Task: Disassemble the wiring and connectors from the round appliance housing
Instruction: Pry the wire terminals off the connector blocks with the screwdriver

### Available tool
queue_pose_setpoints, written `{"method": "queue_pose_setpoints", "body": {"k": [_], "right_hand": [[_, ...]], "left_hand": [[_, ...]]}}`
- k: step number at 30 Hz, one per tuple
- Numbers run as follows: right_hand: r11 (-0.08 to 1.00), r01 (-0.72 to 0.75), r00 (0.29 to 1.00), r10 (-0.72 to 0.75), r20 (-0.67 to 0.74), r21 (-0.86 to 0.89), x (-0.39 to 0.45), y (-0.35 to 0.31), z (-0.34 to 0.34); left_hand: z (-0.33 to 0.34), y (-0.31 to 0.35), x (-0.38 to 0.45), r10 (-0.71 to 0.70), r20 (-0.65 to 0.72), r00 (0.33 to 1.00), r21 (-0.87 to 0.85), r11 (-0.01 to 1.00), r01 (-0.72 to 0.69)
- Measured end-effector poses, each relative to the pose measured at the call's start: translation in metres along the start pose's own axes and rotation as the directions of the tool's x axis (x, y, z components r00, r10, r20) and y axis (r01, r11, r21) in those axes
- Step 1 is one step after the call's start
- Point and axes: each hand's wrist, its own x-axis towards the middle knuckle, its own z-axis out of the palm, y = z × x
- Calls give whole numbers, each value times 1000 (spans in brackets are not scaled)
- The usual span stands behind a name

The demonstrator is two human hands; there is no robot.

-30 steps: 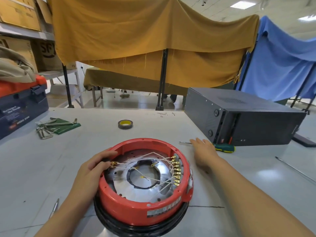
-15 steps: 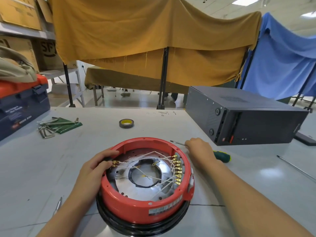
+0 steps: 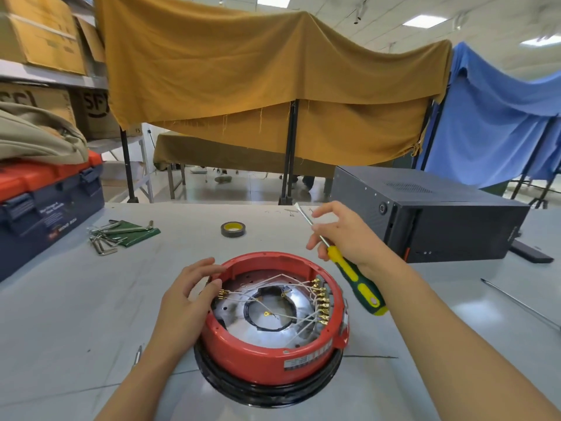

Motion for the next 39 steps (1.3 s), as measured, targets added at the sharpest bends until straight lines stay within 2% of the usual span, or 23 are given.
{"method": "queue_pose_setpoints", "body": {"k": [3, 5, 7, 9, 11, 13, 15, 18, 20, 23, 26, 29, 33, 35, 37, 39], "right_hand": [[968, -87, 995, 72, 72, 234, -7, -6, 25], [917, -131, 989, 96, 111, 376, -10, -8, 42], [845, -166, 984, 110, 139, 509, -13, -10, 55], [783, -188, 980, 111, 165, 593, -17, -12, 65], [760, -211, 973, 103, 207, 614, -25, -11, 71], [745, -231, 961, 75, 266, 626, -33, -8, 74], [734, -244, 948, 43, 315, 634, -40, -6, 73], [723, -234, 940, -3, 342, 650, -46, -7, 68], [764, -177, 934, -67, 350, 620, -50, -7, 65], [916, -5, 942, -131, 311, 401, -56, -7, 63], [962, 155, 949, -208, 236, 224, -56, -11, 59], [955, 266, 944, -285, 165, 129, -51, -19, 53], [940, 318, 944, -326, 45, 119, -45, -20, 46], [934, 308, 950, -312, -8, 180, -44, -14, 42], [936, 250, 968, -242, -64, 248, -43, -3, 38], [938, 191, 980, -169, -101, 288, -41, 7, 37]], "left_hand": [[-2, 20, -5, 128, -38, 991, 68, 990, -125], [0, 37, -9, 184, 3, 983, 64, 981, -184], [3, 56, -14, 160, 157, 975, -74, 986, -150], [8, 72, -19, 164, 363, 917, -207, 974, -93], [13, 79, -24, 253, 455, 854, -178, 965, -191], [18, 82, -27, 364, 430, 826, -26, 920, -392], [22, 84, -28, 464, 387, 796, 117, 832, -542], [26, 88, -29, 519, 335, 787, 130, 801, -584], [26, 90, -24, 529, 231, 817, 112, 819, -562], [27, 97, -14, 487, 96, 868, 68, 867, -494], [28, 108, -5, 466, 34, 884, 44, 883, -467], [29, 119, 1, 466, 44, 884, 25, 884, -467], [18, 121, 8, 362, 156, 919, -71, 932, -356], [8, 106, 12, 255, 107, 961, -37, 967, -252], [-1, 79, 13, 58, 13, 998, 49, 997, -58], [-7, 49, 12, -152, -16, 988, 159, 975, 153]]}}
